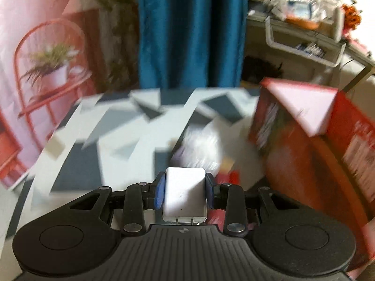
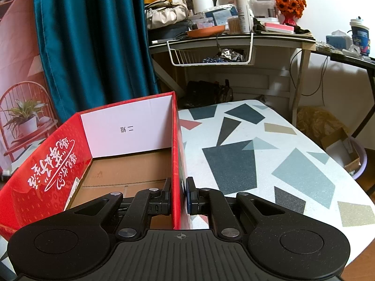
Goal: Organize rigid objects
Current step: 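Carry the charger into the red box and open the left gripper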
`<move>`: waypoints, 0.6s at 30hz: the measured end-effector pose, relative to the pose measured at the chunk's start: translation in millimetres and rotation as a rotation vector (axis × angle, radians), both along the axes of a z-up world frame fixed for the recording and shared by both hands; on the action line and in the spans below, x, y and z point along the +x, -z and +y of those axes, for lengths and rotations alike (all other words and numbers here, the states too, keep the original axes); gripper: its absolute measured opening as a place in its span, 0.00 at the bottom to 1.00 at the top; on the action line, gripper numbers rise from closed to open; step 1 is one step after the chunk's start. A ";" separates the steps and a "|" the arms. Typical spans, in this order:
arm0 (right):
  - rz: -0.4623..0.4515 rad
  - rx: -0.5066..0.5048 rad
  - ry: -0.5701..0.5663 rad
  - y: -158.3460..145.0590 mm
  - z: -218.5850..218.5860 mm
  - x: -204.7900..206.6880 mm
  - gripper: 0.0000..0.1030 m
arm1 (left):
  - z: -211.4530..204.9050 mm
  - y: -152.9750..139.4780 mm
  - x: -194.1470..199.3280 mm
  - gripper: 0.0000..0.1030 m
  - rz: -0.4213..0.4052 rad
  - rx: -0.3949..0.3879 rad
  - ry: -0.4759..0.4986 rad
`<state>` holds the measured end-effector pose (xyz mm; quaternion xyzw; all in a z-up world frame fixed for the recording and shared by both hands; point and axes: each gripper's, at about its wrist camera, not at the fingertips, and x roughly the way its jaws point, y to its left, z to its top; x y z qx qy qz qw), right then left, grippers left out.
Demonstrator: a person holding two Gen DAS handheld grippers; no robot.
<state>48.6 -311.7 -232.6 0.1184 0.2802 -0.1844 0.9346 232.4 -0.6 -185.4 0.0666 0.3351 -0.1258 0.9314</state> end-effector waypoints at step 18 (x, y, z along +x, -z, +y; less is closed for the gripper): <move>0.008 -0.003 -0.002 -0.4 -0.7 0.0 0.10 | -147.6 -13.6 10.5 0.36 -0.139 0.051 0.431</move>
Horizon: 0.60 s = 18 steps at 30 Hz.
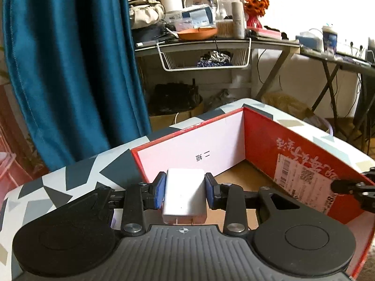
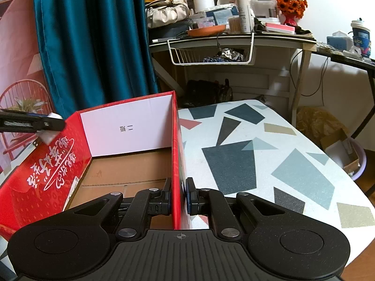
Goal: Organize rigid objects
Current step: 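Carry the charger into the red box and open the left gripper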
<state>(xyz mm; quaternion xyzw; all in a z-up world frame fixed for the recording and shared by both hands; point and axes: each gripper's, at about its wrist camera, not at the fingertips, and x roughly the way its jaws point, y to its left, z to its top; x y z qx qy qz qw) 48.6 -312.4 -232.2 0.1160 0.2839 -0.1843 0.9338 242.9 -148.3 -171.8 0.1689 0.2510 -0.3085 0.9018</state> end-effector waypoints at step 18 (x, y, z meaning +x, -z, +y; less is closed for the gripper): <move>0.003 -0.001 -0.001 -0.5 1.2 1.5 0.10 | 65.5 -2.2 12.3 0.54 0.080 -0.160 -0.079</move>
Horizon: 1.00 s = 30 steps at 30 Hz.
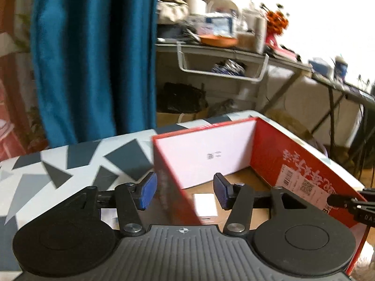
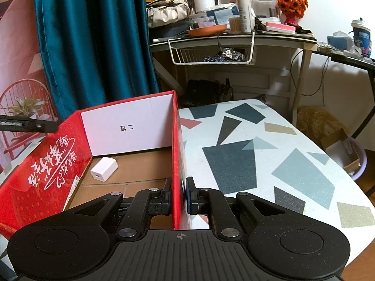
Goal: Organize rigid objects
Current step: 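Carry the charger into the red box and open the left gripper, then move the left gripper back to the checkered pen beside the box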
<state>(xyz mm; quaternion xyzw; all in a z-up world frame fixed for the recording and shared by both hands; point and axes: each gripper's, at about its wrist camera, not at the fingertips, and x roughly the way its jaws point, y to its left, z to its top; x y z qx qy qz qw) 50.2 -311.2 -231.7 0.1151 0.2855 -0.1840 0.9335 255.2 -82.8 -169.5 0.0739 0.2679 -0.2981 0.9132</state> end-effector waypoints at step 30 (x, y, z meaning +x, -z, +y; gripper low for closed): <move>0.001 -0.008 -0.003 -1.8 2.0 -1.7 0.10 | 51.0 82.7 -49.3 0.26 0.245 0.063 -0.161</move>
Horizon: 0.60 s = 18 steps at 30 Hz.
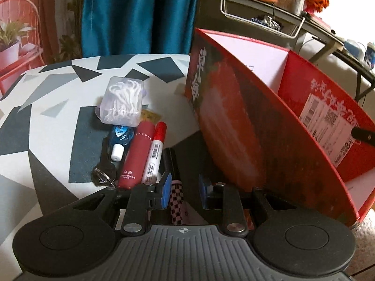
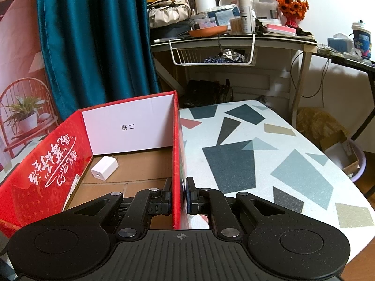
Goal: Organize rigid objects
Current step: 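Move the left gripper back to the checkered pen beside the box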
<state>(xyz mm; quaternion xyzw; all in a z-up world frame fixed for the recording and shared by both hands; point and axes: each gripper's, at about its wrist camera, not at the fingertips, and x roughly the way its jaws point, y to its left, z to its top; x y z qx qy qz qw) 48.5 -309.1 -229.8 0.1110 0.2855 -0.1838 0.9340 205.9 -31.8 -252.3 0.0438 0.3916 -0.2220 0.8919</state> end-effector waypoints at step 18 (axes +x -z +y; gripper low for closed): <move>-0.002 -0.002 0.002 0.3 0.6 0.1 0.10 | -5.6 21.0 -7.8 0.23 -0.087 0.073 -0.026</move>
